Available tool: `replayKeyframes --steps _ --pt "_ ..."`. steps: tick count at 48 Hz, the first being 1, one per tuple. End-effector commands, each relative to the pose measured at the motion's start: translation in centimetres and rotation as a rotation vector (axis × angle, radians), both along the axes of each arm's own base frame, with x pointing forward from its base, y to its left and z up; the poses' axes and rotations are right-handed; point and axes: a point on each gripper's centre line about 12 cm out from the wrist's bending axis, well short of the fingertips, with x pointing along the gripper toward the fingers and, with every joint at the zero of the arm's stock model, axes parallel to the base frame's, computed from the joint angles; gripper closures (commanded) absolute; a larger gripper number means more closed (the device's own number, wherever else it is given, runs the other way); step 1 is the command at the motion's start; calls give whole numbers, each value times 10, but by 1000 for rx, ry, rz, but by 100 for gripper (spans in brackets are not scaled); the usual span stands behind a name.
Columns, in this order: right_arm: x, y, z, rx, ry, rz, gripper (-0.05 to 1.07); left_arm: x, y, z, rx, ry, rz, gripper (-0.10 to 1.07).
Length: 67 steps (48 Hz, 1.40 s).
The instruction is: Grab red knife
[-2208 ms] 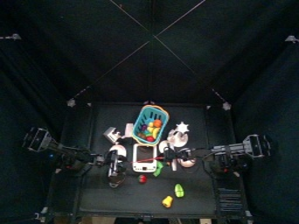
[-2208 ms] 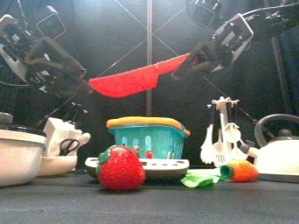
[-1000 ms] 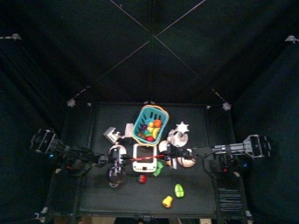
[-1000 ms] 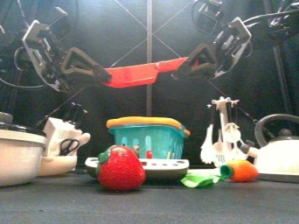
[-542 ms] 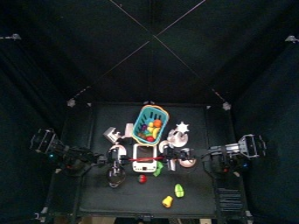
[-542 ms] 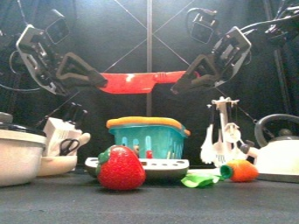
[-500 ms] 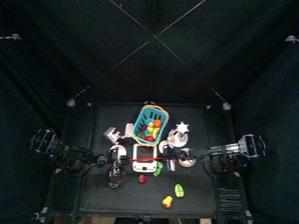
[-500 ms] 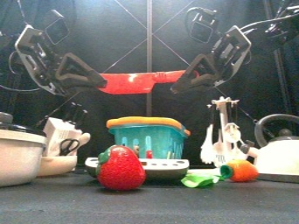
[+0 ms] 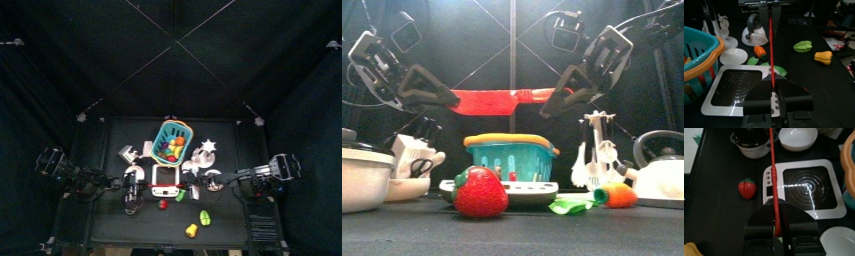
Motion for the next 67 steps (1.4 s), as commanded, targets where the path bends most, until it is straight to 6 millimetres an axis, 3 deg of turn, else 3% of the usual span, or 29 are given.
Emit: replayKeyframes --steps 1,9,25,67 --pt "7 7 16 7 -47 18 71 14 -9 4 -6 -9 -20 61" --pt "4 15 13 16 -35 33 71 19 -24 -2 -21 13 -40 61" --pt "8 26 -1 8 3 62 71 16 -33 -2 -47 38 23 61" --pt "14 41 -15 -2 45 101 71 16 -33 -5 2 74 47 60"
